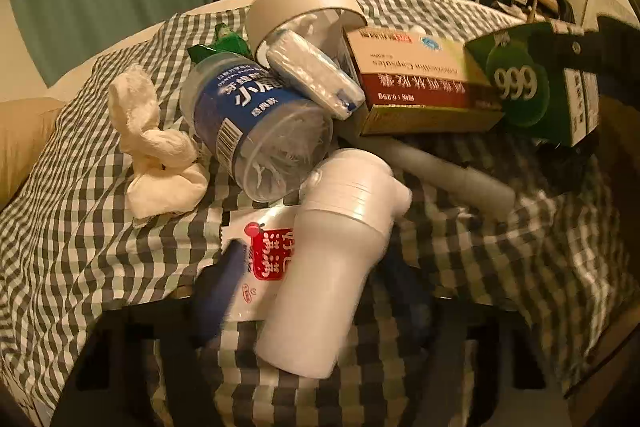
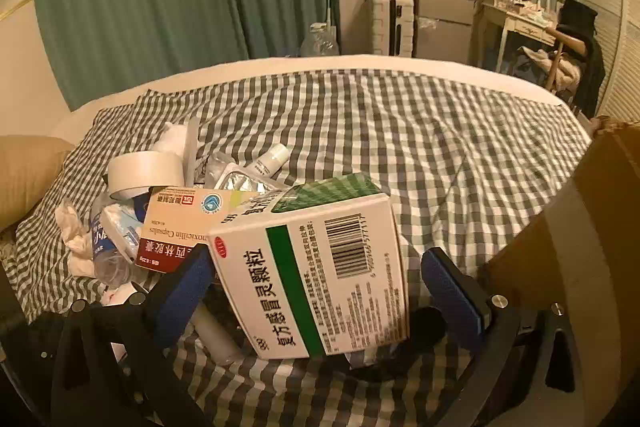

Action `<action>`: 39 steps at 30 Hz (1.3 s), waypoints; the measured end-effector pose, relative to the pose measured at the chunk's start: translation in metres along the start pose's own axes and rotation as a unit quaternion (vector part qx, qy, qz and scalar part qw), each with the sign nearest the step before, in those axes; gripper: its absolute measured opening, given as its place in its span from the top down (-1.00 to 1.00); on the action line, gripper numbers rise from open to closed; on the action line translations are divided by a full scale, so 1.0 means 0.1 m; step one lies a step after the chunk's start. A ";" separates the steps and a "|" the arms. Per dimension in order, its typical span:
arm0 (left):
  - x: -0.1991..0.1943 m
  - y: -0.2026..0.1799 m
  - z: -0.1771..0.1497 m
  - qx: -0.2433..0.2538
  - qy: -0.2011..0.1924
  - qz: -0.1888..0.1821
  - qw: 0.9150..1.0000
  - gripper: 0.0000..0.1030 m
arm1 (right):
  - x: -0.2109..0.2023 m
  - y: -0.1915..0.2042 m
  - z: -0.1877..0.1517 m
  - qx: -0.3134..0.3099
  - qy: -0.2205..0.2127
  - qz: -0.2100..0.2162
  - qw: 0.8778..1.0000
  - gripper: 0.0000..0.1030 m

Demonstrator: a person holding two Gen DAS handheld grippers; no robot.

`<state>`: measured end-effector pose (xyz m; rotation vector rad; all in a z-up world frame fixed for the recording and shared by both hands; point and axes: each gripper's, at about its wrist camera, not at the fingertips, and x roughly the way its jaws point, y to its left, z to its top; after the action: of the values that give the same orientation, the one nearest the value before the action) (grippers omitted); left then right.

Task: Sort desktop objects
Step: 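Lift the white spray bottle with the left tool while the right tool lifts the white-green medicine box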

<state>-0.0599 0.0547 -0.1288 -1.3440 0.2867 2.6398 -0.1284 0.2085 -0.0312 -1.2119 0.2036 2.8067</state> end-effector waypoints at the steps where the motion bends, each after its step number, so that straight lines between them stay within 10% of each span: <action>1: -0.02 -0.01 0.01 0.004 -0.007 -0.002 1.000 0.00 | 0.02 0.00 0.00 0.001 0.006 0.005 1.000 -0.89; 3: -0.04 -0.01 0.02 0.004 -0.013 -0.008 1.000 0.18 | 0.06 0.01 -0.03 0.000 0.018 0.009 1.000 -0.60; 13: 0.00 -0.03 0.03 0.004 -0.015 -0.013 1.000 0.18 | 0.04 0.18 -0.11 -0.042 0.030 -0.027 0.998 -0.53; 39: -1.16 0.32 0.18 -0.077 -0.073 -0.037 0.994 0.18 | -1.06 0.38 -0.22 0.002 -0.026 0.041 0.999 -0.52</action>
<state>-0.0139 0.0209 -0.0212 -1.1686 0.0120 2.7270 -0.0446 0.1659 0.0344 -1.1547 0.2631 2.9021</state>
